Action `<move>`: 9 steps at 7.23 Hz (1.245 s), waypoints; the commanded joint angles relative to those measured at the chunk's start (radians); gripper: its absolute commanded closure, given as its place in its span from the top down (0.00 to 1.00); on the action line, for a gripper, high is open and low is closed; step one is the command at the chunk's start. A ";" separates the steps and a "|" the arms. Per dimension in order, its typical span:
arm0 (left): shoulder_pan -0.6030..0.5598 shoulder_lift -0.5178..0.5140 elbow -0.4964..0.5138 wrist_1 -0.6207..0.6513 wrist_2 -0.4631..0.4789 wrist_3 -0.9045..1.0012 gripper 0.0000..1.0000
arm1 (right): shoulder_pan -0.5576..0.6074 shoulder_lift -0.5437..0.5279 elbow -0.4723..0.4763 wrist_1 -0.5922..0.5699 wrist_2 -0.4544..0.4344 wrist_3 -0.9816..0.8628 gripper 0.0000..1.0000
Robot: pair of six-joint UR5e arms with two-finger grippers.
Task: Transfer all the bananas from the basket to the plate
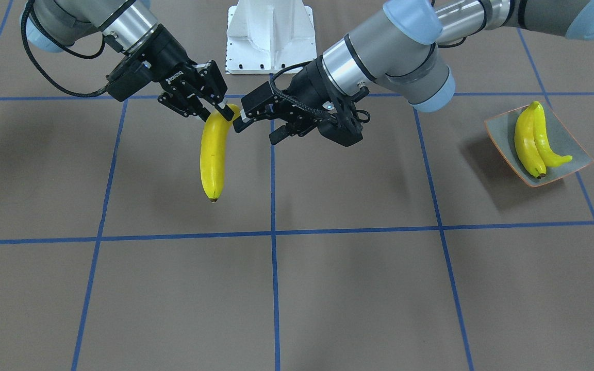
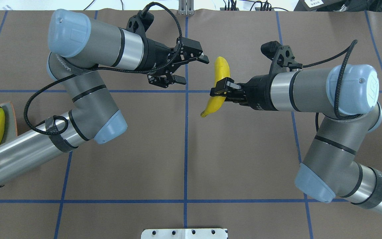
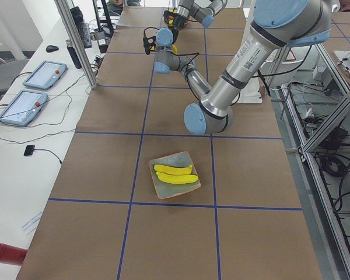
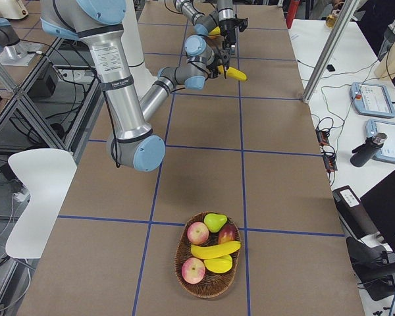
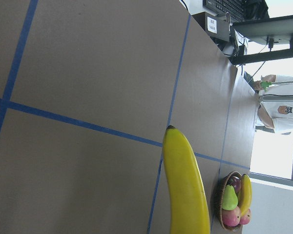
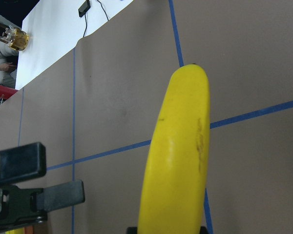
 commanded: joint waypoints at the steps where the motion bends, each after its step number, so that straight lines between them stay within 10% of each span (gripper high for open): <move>1: 0.005 -0.005 0.004 -0.017 0.000 -0.022 1.00 | -0.009 -0.005 -0.004 0.056 -0.010 -0.056 0.00; 9: 0.060 -0.036 0.036 -0.041 0.064 -0.022 0.90 | -0.037 0.005 0.001 0.061 -0.036 -0.114 0.00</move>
